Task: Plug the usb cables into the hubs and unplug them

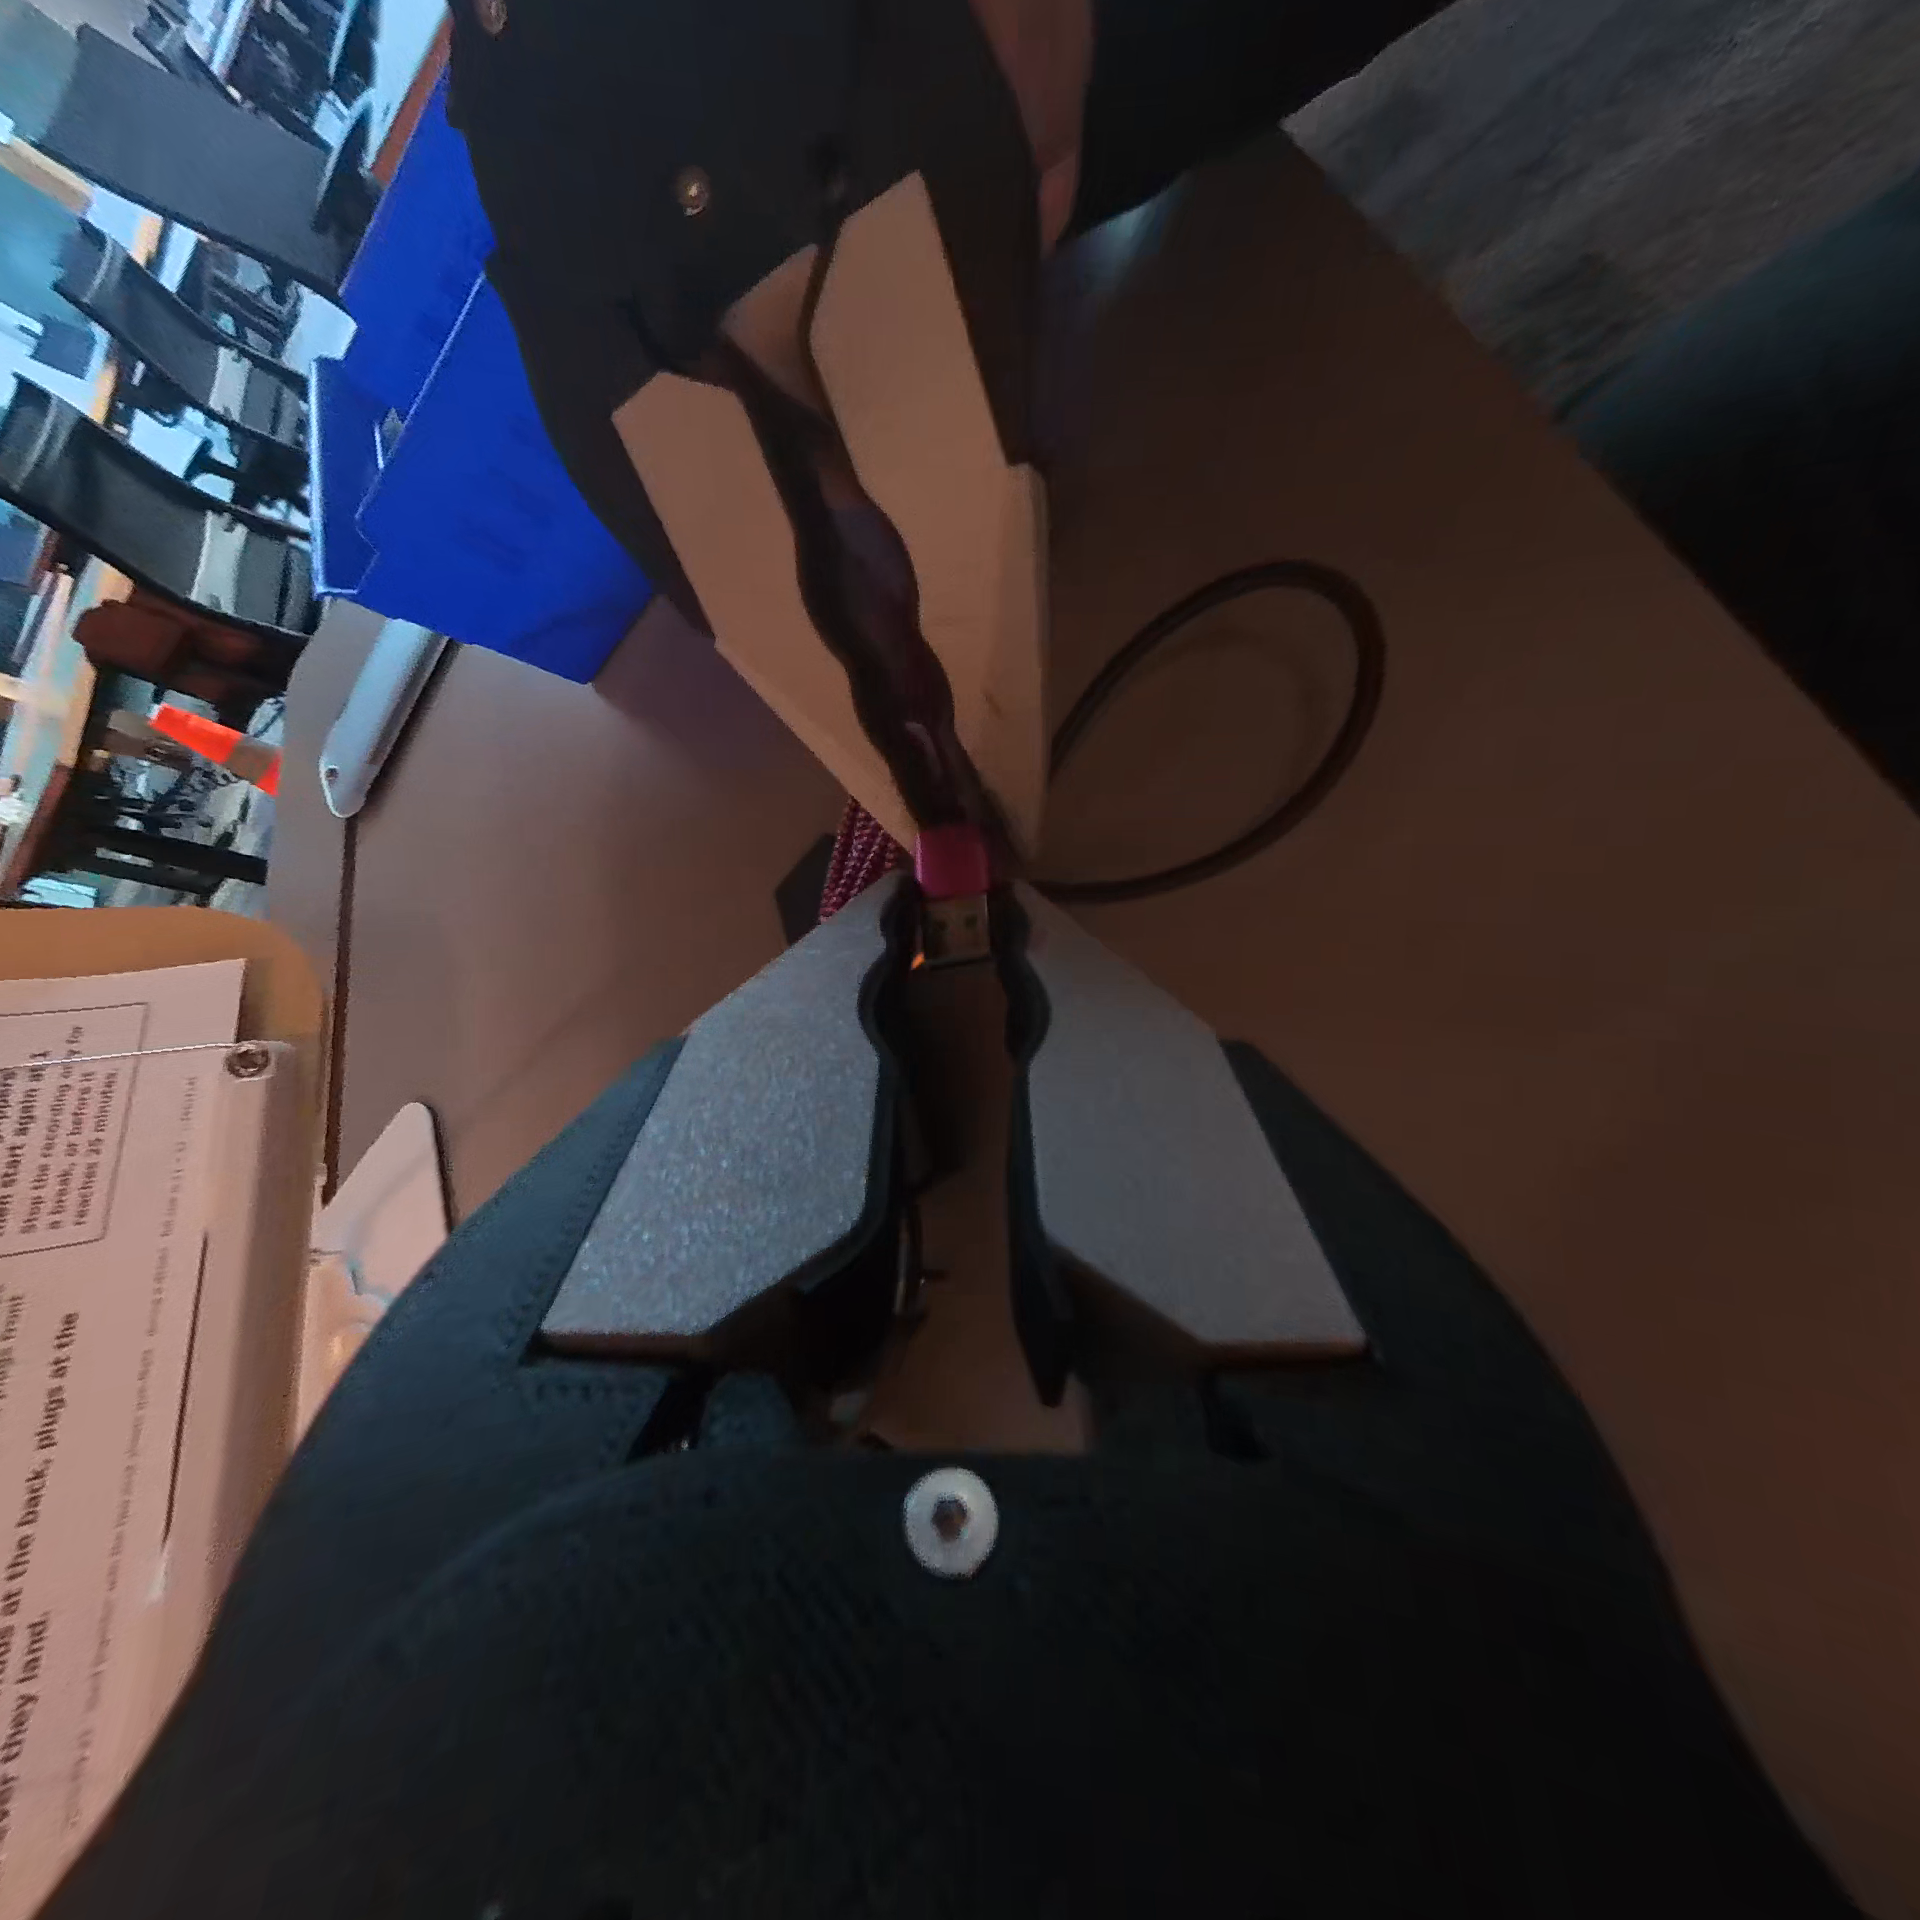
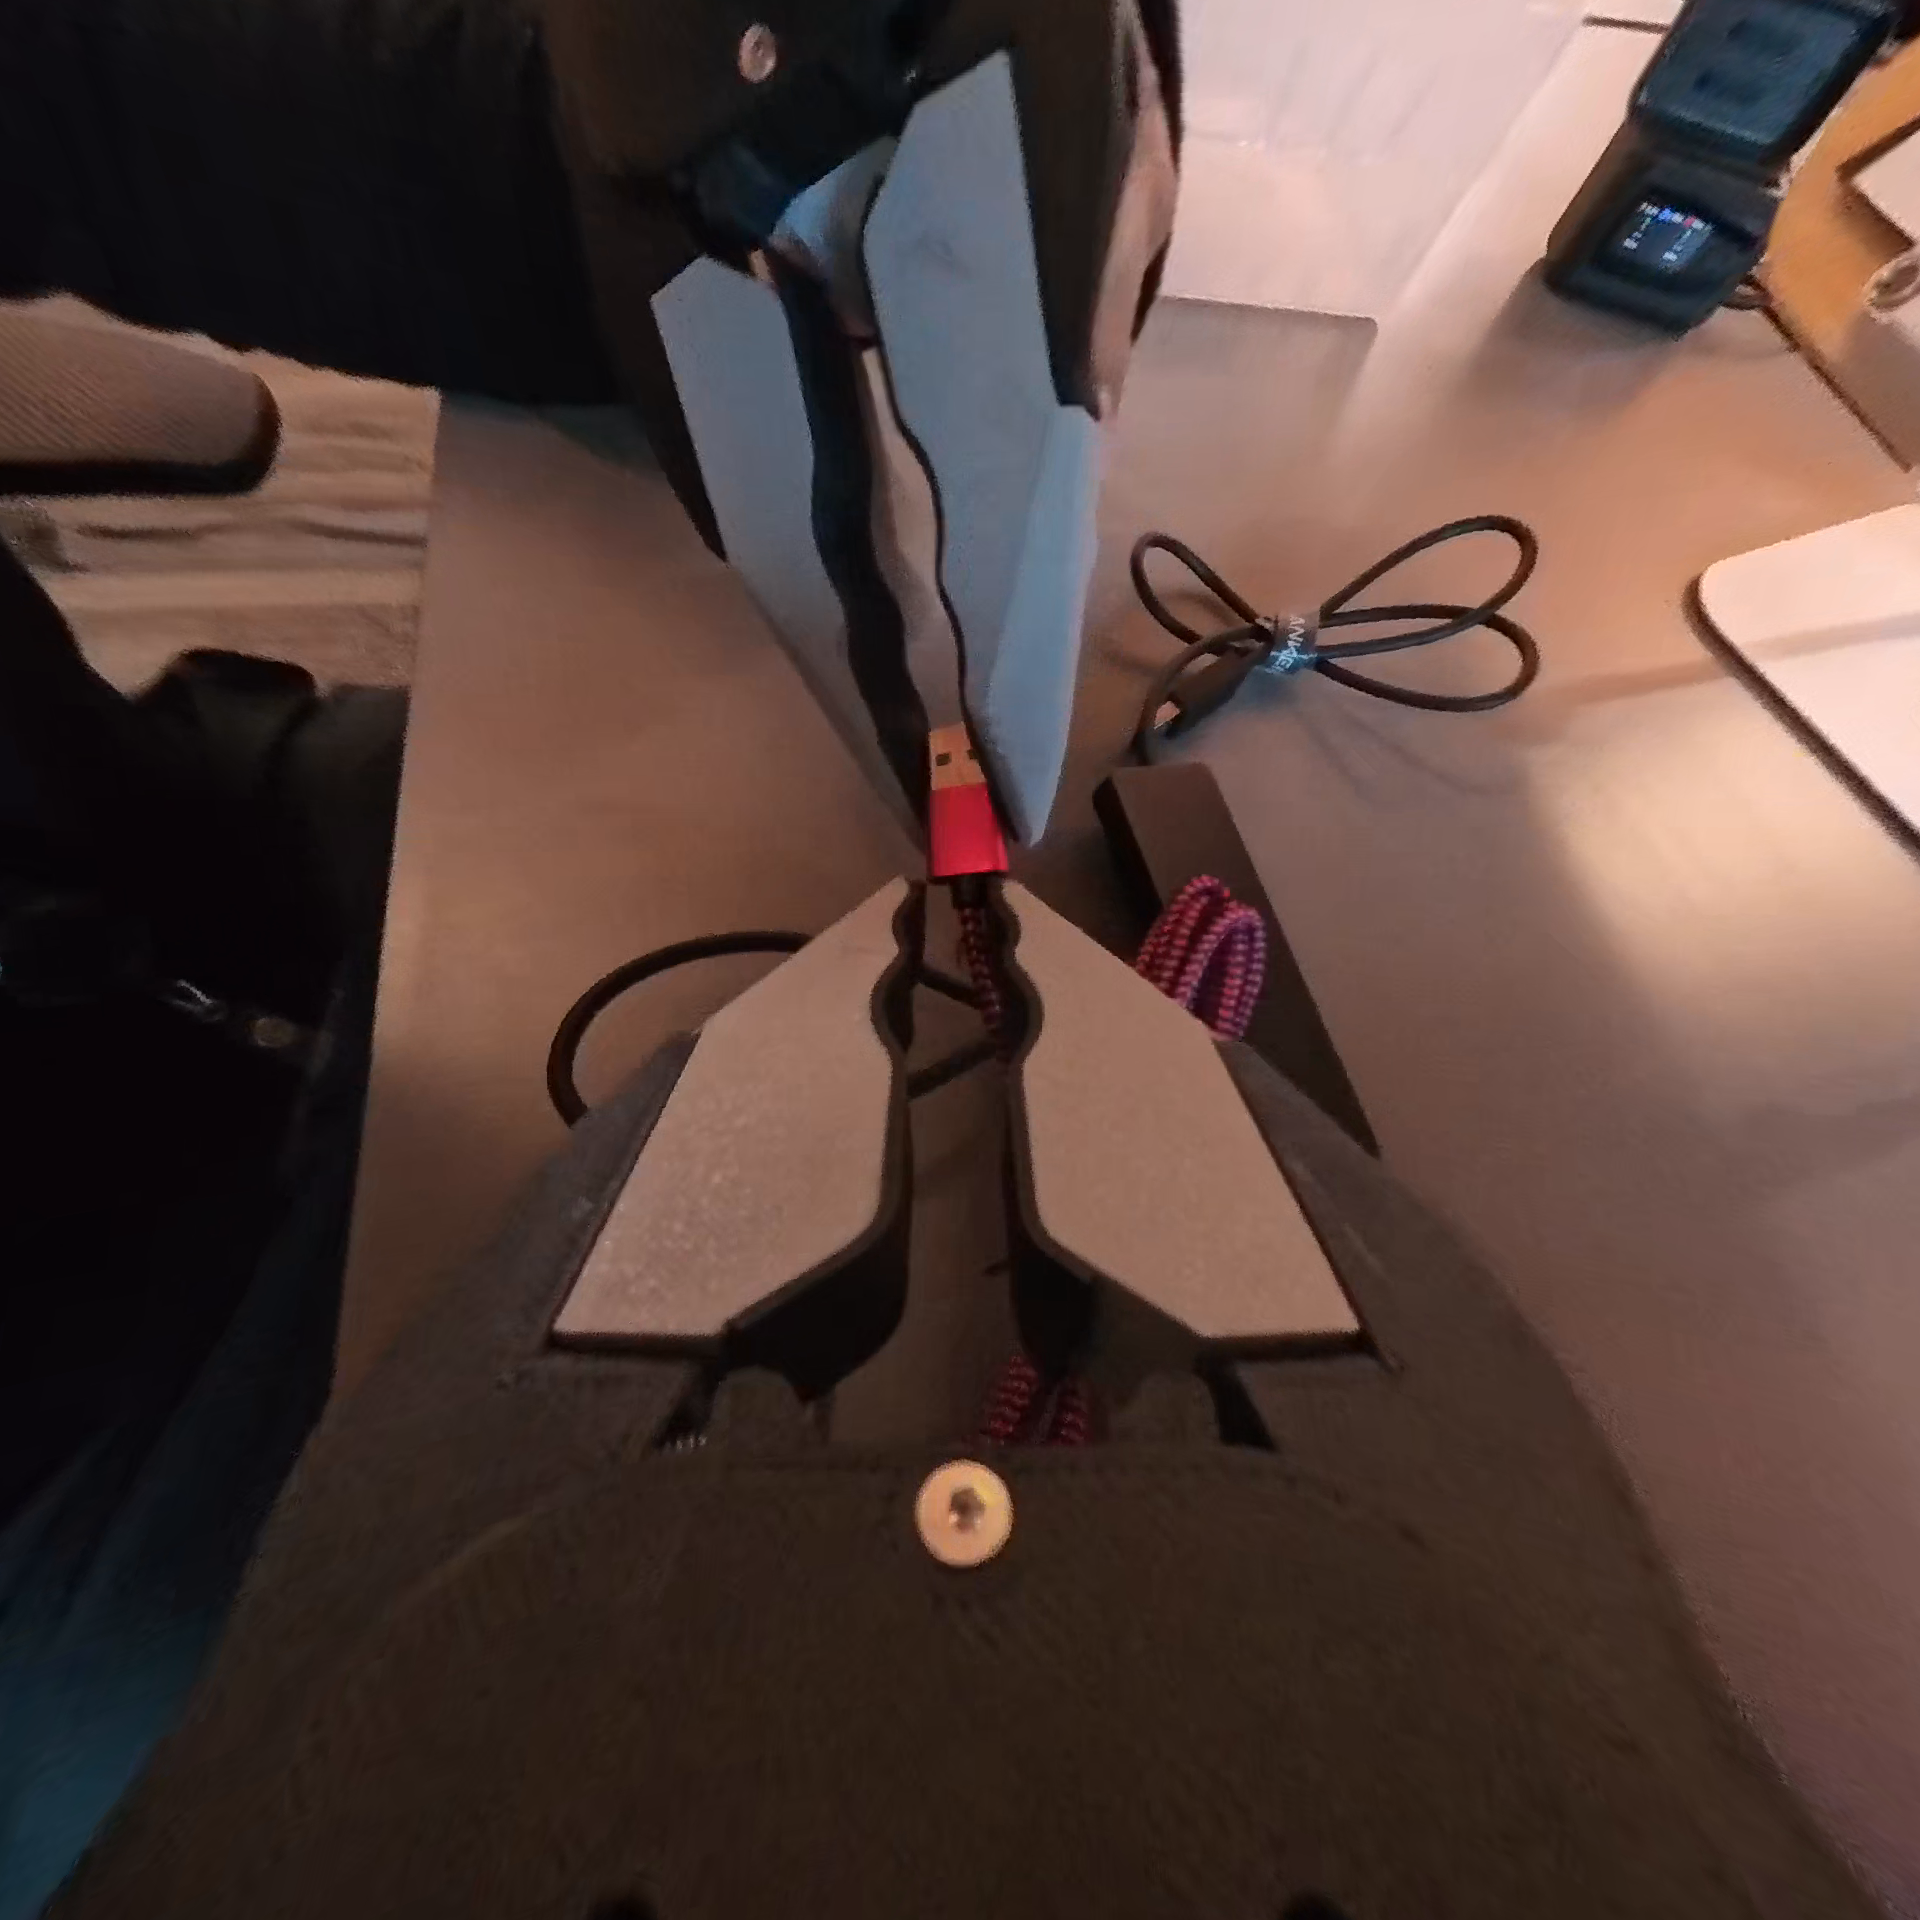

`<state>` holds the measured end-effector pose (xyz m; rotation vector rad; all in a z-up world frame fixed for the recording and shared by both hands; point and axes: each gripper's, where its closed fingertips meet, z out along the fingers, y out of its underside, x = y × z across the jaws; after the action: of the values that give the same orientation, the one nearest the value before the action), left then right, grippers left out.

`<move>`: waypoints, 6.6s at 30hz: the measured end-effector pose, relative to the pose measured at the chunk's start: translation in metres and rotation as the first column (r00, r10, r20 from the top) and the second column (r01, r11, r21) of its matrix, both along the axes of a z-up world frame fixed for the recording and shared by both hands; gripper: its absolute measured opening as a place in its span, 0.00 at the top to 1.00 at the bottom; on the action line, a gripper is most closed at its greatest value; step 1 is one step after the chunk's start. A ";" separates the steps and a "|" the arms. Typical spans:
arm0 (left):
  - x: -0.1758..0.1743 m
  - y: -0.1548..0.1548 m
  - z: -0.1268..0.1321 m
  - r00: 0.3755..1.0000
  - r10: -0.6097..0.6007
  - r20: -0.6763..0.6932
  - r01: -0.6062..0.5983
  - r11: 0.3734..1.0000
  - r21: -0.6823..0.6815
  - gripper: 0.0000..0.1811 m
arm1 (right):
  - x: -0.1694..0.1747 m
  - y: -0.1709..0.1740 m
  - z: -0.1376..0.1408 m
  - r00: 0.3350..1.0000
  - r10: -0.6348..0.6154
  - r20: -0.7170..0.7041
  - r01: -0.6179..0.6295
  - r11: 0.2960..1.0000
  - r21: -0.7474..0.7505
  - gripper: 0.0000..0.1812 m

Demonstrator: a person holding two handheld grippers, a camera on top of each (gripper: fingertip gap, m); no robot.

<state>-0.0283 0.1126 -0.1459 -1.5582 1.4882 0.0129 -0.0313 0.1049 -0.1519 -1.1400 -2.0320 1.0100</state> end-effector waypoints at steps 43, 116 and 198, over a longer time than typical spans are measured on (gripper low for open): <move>-0.039 0.030 -0.009 0.798 0.527 0.294 -0.254 0.735 -0.629 0.82 | 0.011 0.077 -0.026 0.949 -0.314 0.020 0.312 0.947 0.082 0.98; -0.003 0.032 0.014 0.926 0.248 0.286 -0.202 0.963 -0.181 0.81 | 0.005 0.045 0.021 0.955 -0.222 -0.196 0.219 0.975 -0.035 0.98; -0.059 0.053 0.010 0.819 0.532 0.214 -0.542 0.840 -0.017 0.97 | -0.017 0.060 -0.013 0.985 -0.113 0.130 0.146 0.950 -0.277 0.98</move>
<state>-0.0871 0.1661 -0.1363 -1.8360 0.8376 0.2026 -0.0486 0.1650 -0.1647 -1.4917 -1.9077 1.2249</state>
